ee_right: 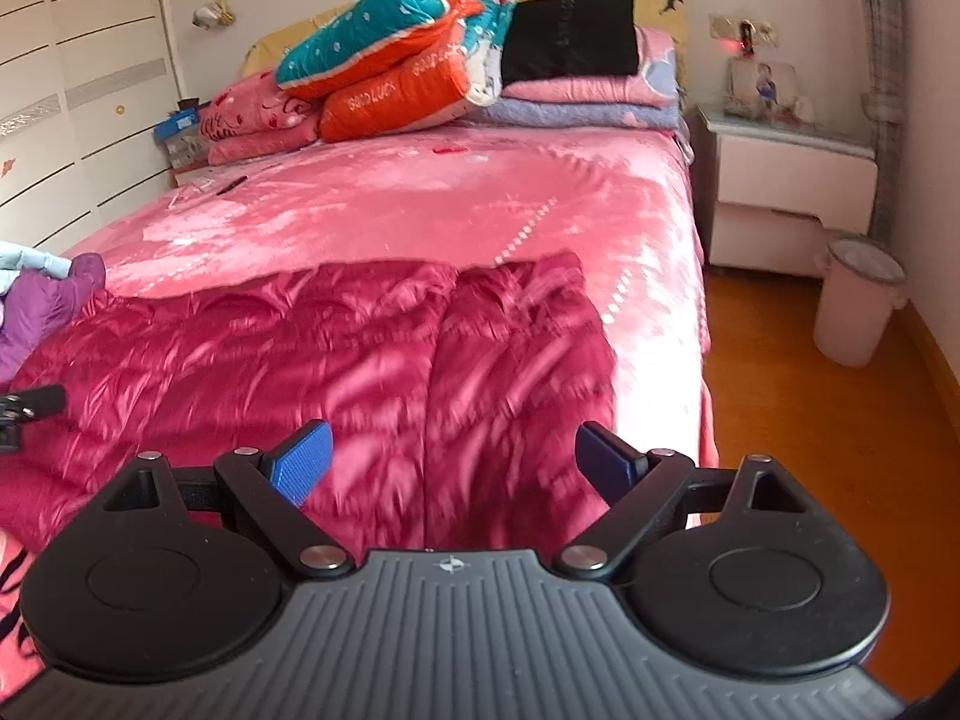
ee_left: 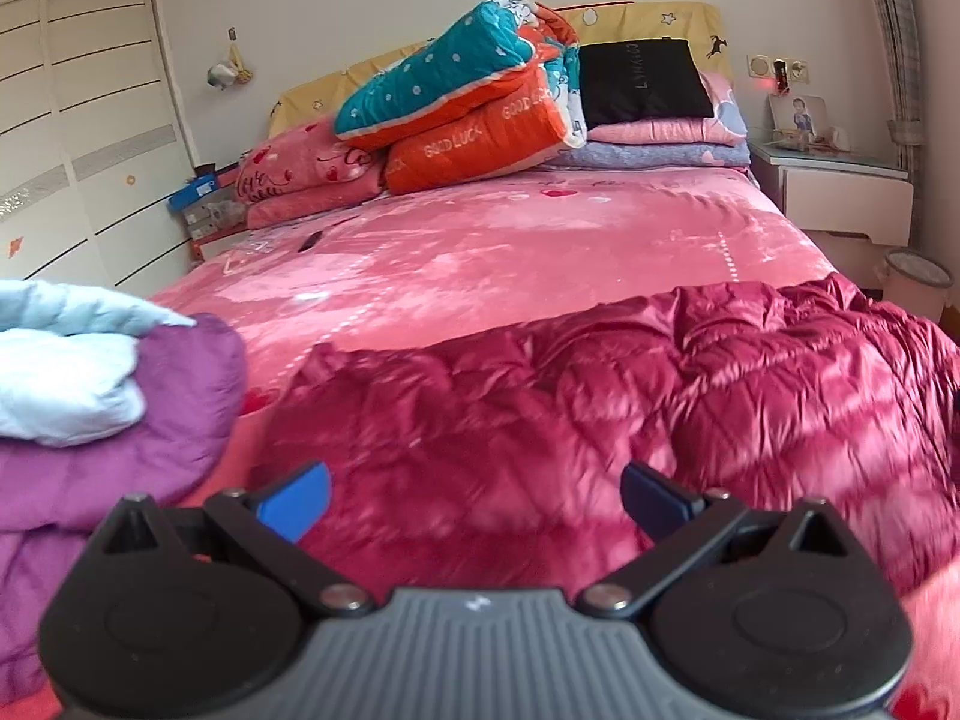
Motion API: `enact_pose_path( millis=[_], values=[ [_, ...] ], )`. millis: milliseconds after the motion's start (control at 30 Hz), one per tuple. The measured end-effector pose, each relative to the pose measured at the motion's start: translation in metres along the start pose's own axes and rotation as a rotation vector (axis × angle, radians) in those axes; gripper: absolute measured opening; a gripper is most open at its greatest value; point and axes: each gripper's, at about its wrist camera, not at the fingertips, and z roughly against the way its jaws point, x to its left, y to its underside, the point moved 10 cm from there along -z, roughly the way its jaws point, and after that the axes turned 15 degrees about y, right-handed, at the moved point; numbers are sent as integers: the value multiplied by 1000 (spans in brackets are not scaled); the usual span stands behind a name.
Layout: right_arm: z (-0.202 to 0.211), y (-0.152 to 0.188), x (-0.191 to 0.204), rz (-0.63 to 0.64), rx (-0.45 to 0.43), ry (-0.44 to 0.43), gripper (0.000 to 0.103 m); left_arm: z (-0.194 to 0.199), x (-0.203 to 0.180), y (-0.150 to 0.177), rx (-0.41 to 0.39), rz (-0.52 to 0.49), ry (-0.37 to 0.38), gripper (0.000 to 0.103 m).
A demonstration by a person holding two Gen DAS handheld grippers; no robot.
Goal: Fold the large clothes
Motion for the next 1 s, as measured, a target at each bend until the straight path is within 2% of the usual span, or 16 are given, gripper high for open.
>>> enact_pose_path(
  millis=[233, 400, 800, 933, 1000],
  values=[
    [13, 22, -41, -124, 87, 18, 103, 40, 26, 19, 4, -1, -16, 103],
    [22, 30, -60, -197, 120, 34, 103, 56, 47, 31, 7, 48, -49, 103],
    [56, 28, -21, -179, 58, 3, 103, 99, 61, 65, 2, 171, -66, 103],
    [60, 41, 1, -182, 90, -51, 103, 111, 75, 86, -45, 289, -52, 103],
    [62, 49, 22, -134, 101, -93, 103, 111, 85, 99, -66, 366, -45, 103]
  ],
)
